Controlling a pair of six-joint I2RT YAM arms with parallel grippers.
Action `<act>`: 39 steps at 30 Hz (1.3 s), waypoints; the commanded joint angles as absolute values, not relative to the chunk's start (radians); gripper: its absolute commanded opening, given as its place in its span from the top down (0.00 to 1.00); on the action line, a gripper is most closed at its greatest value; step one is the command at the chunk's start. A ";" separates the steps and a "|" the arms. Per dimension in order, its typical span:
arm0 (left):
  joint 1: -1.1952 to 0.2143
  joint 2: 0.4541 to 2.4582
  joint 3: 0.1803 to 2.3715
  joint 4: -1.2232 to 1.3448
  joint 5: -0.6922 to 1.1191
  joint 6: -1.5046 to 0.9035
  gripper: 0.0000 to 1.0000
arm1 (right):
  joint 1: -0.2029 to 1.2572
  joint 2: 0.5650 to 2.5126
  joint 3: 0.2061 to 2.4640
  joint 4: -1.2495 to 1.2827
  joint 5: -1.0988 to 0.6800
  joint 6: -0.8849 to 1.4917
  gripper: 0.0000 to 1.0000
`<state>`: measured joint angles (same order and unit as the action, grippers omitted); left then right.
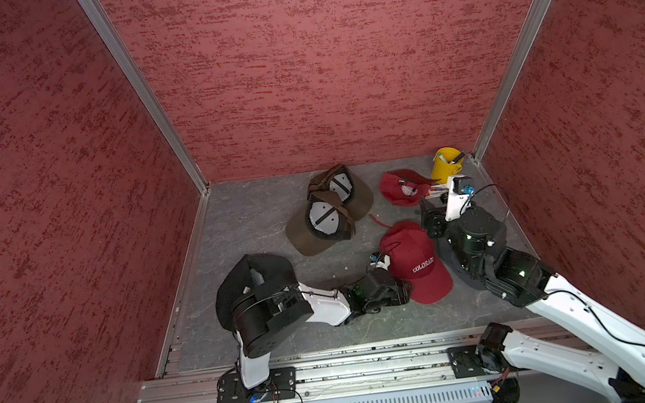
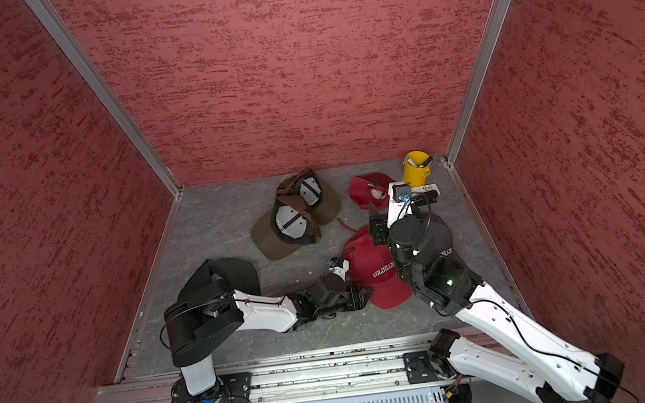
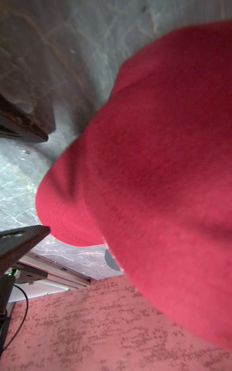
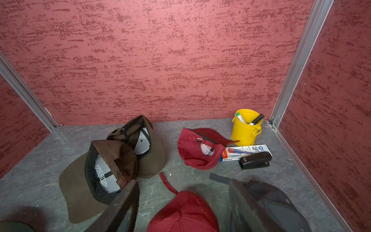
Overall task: Open the adjustable buckle of the baseball cap
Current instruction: Place the baseball cap at the center of the board, then pick up the baseball cap from the center of the board.
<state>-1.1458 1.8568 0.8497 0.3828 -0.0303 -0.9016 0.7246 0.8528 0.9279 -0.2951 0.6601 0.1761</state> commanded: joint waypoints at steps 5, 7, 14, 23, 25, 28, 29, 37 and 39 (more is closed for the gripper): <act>-1.189 1.733 0.913 0.092 -0.113 -0.786 0.00 | 0.683 0.901 0.914 -0.225 0.584 0.193 0.29; -1.186 1.688 0.914 0.041 -0.127 -0.762 0.00 | 0.667 0.919 0.914 -0.209 0.565 0.191 0.29; -1.057 1.462 0.950 -0.166 -0.174 -0.638 0.00 | 0.608 1.016 0.936 -0.155 0.461 0.189 0.29; -0.641 1.246 0.975 -0.325 0.001 -0.555 0.00 | 0.606 1.228 1.023 -0.118 0.295 0.208 0.29; -0.567 1.255 0.999 -0.355 0.036 -0.520 0.00 | 0.605 1.274 1.046 -0.114 0.258 0.221 0.29; -0.469 1.310 1.064 -0.404 0.086 -0.448 0.01 | 0.605 1.333 1.068 -0.097 0.221 0.245 0.28; -0.439 1.339 1.086 -0.412 0.112 -0.416 0.03 | 0.605 1.351 1.076 -0.093 0.212 0.255 0.29; -0.285 1.567 1.255 -0.482 0.246 -0.203 0.22 | 0.606 1.407 1.104 -0.072 0.195 0.277 0.28; -0.268 1.613 1.289 -0.477 0.266 -0.166 0.29 | 0.606 1.408 1.103 -0.076 0.196 0.279 0.28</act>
<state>-0.2859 1.5772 1.2457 -0.4473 0.1982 -0.2752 0.6086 1.4097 1.0706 -0.1123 0.2169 0.2600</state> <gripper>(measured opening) 0.728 0.717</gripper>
